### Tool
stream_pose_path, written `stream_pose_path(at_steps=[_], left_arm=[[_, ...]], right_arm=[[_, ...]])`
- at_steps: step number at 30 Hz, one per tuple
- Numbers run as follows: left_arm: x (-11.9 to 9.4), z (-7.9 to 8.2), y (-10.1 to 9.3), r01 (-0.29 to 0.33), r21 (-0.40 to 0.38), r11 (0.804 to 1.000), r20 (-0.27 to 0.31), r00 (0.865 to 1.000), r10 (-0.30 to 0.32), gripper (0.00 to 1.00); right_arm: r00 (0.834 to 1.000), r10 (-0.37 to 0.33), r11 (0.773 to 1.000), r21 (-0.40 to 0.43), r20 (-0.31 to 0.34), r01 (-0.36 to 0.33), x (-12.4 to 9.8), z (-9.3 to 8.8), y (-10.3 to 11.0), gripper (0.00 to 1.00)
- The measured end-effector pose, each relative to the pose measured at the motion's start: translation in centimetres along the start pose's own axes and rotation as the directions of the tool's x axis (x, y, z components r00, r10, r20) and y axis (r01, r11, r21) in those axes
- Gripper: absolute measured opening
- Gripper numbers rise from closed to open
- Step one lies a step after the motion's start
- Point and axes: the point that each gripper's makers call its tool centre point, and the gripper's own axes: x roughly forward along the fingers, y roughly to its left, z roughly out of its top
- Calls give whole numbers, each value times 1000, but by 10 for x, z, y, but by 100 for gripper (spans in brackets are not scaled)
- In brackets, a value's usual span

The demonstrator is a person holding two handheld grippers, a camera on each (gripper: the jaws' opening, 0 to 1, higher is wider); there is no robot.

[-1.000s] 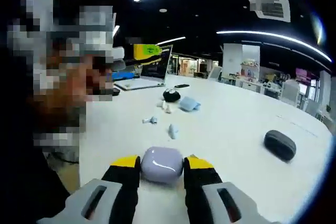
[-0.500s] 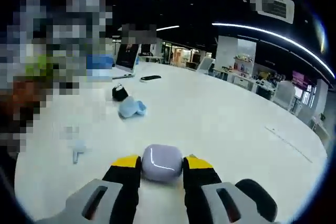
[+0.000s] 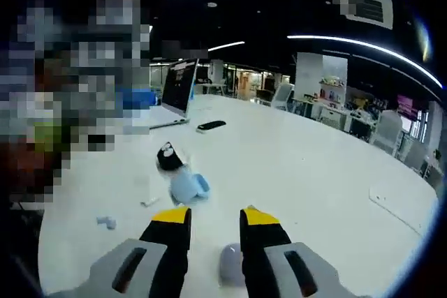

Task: Pick up the earbuds from the table and place the earbuds into the earbud case

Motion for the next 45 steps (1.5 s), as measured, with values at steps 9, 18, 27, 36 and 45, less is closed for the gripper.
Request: stream_pose_path(at_steps=[9,18,27,36,45], left_arm=[[-15,-10,15,-33,-69,997,-34,999,31,24],[-31,-6,22,-57,-76,995,-34,998,54,23],[-33,-5,24,-45,-73,996,-36,998,42,23],[-30,-7,26,-35,-83,996,-49,998,31,23],[-10,-31,15,42,-157,987,-124,990,-62,26]], right_arm=[[988,112,985,-121,-102,-124,68,12,29,27],[975,60,924,-356,-215,-136,91,-6,36,34],[955,21,925,-356,-297,-131,102,-26,27,25],[962,-22,928,-363,-273,-82,94,-29,14,23],[995,-11,920,-391,-101,-30,66,-11,24,23]])
